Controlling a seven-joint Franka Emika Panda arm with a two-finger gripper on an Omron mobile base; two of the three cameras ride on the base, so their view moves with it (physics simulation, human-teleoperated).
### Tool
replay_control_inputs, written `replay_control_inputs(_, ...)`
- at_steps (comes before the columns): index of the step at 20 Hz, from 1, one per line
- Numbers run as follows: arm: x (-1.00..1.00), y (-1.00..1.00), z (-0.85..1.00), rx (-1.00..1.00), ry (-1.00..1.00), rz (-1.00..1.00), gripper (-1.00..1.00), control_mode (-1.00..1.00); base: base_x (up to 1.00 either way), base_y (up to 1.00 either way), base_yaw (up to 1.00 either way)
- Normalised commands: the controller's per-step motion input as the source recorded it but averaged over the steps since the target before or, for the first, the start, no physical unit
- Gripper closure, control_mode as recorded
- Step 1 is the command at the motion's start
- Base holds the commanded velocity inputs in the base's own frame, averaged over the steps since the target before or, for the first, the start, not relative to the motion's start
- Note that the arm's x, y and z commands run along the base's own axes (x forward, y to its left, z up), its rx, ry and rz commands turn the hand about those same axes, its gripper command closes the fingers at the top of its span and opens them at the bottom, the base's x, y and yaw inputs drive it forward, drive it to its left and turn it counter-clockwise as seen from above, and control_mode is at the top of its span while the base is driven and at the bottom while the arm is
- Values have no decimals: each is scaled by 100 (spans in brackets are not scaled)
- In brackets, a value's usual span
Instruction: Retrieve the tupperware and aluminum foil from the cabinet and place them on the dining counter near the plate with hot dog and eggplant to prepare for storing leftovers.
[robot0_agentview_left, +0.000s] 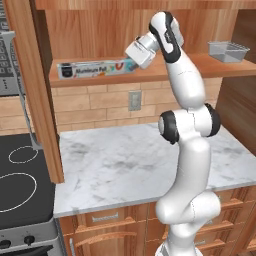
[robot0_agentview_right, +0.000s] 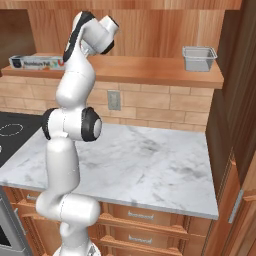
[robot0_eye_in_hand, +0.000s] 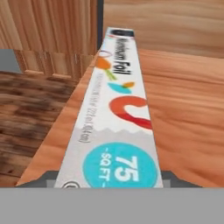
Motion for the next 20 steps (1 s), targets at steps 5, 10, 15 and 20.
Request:
replay_control_inputs(5, -94, 0, -11, -1, -15, -5, 100, -100, 0, 0, 0)
replay_control_inputs(10, -100, 0, 0, 6, -16, -20, 100, -100, 0, 0, 0)
replay_control_inputs(15, -100, 0, -21, 8, -19, -24, 100, -100, 0, 0, 0)
replay_control_inputs(20, -100, -7, -2, 12, -21, -16, 100, -100, 0, 0, 0)
